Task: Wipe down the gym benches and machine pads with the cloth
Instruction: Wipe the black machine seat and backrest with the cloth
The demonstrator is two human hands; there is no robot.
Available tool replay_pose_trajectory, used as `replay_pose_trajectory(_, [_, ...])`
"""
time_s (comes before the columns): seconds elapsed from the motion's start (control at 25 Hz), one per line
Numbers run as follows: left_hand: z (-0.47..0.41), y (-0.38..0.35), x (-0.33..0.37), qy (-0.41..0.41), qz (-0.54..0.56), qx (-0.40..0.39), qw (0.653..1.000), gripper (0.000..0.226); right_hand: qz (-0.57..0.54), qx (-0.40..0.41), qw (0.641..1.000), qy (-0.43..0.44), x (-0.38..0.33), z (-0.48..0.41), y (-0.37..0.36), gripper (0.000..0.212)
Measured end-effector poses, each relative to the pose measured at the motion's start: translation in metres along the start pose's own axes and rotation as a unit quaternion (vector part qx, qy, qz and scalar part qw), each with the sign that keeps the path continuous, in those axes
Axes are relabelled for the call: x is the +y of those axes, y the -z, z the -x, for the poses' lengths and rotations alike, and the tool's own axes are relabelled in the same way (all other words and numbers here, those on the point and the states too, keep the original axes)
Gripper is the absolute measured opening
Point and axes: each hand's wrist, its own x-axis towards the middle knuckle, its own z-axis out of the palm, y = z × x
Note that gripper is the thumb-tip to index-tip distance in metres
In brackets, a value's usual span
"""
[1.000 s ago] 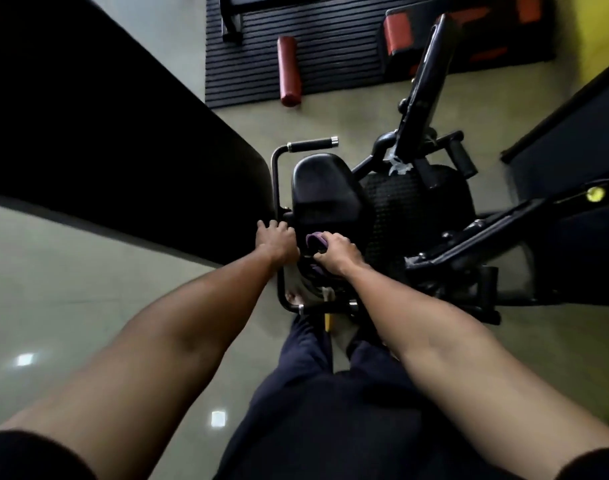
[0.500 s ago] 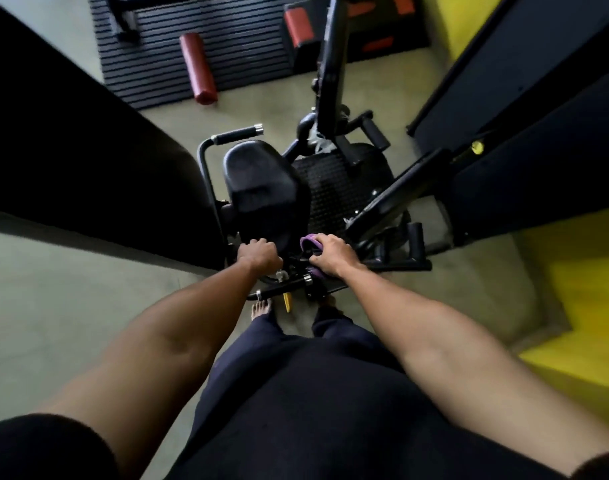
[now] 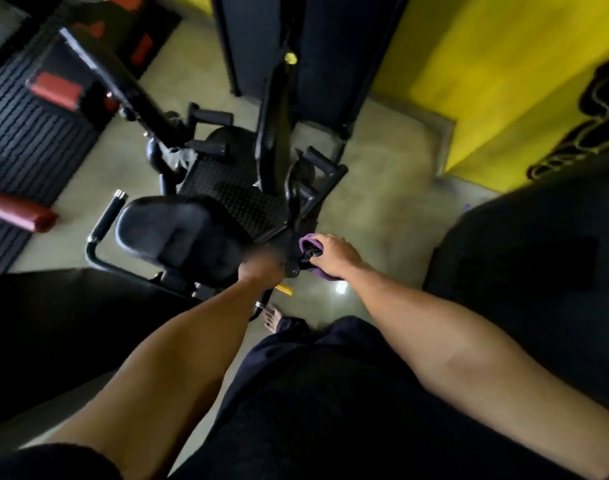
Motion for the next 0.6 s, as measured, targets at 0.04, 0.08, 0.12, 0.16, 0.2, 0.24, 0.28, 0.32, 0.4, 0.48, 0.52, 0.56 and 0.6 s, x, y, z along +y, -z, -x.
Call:
replay_pose_trajectory(0.04, [0.001, -0.003, 0.007, -0.018, -0.013, -0.004, 1.000, 0.048, -0.018, 0.015, 1.000, -0.017, 0.010, 0.011, -0.003, 0.054])
replay_pose_trajectory(0.08, [0.001, -0.005, 0.014, -0.034, -0.024, -0.005, 0.999, 0.048, -0.031, 0.029, 0.999, -0.030, 0.019, 0.021, -0.007, 0.053])
replay_pose_trajectory(0.12, [0.005, -0.008, 0.023, -0.053, -0.043, -0.008, 0.998, 0.047, -0.044, 0.045, 0.997, -0.046, 0.028, 0.034, -0.011, 0.052])
replay_pose_trajectory(0.16, [0.009, -0.012, 0.032, -0.069, -0.063, -0.013, 0.996, 0.047, -0.057, 0.060, 0.995, -0.059, 0.037, 0.048, -0.017, 0.052])
replay_pose_trajectory(0.2, [0.011, -0.017, 0.039, -0.086, -0.081, -0.018, 0.993, 0.049, -0.068, 0.071, 0.993, -0.068, 0.045, 0.061, -0.022, 0.053])
replay_pose_trajectory(0.24, [0.017, -0.025, 0.047, -0.099, -0.102, -0.031, 0.989, 0.052, -0.082, 0.077, 0.990, -0.080, 0.054, 0.076, -0.029, 0.054])
replay_pose_trajectory(0.28, [0.023, -0.032, 0.054, -0.109, -0.120, -0.041, 0.986, 0.053, -0.094, 0.083, 0.988, -0.091, 0.062, 0.091, -0.035, 0.055])
replay_pose_trajectory(0.32, [0.030, -0.040, 0.060, -0.119, -0.133, -0.044, 0.983, 0.052, -0.106, 0.091, 0.985, -0.103, 0.069, 0.106, -0.043, 0.056])
replay_pose_trajectory(0.4, [0.052, -0.055, 0.074, -0.143, -0.158, -0.040, 0.976, 0.048, -0.121, 0.111, 0.979, -0.121, 0.085, 0.138, -0.060, 0.057])
replay_pose_trajectory(0.48, [0.078, -0.079, 0.087, -0.175, -0.207, -0.038, 0.962, 0.047, -0.144, 0.138, 0.967, -0.157, 0.101, 0.182, -0.082, 0.058])
replay_pose_trajectory(0.52, [0.088, -0.089, 0.094, -0.196, -0.230, -0.042, 0.952, 0.046, -0.161, 0.150, 0.959, -0.180, 0.109, 0.202, -0.091, 0.057])
replay_pose_trajectory(0.56, [0.099, -0.098, 0.104, -0.217, -0.250, -0.047, 0.943, 0.047, -0.182, 0.160, 0.948, -0.204, 0.118, 0.222, -0.101, 0.053])
replay_pose_trajectory(0.6, [0.107, -0.107, 0.111, -0.237, -0.271, -0.052, 0.932, 0.048, -0.197, 0.170, 0.939, -0.227, 0.126, 0.239, -0.111, 0.048])
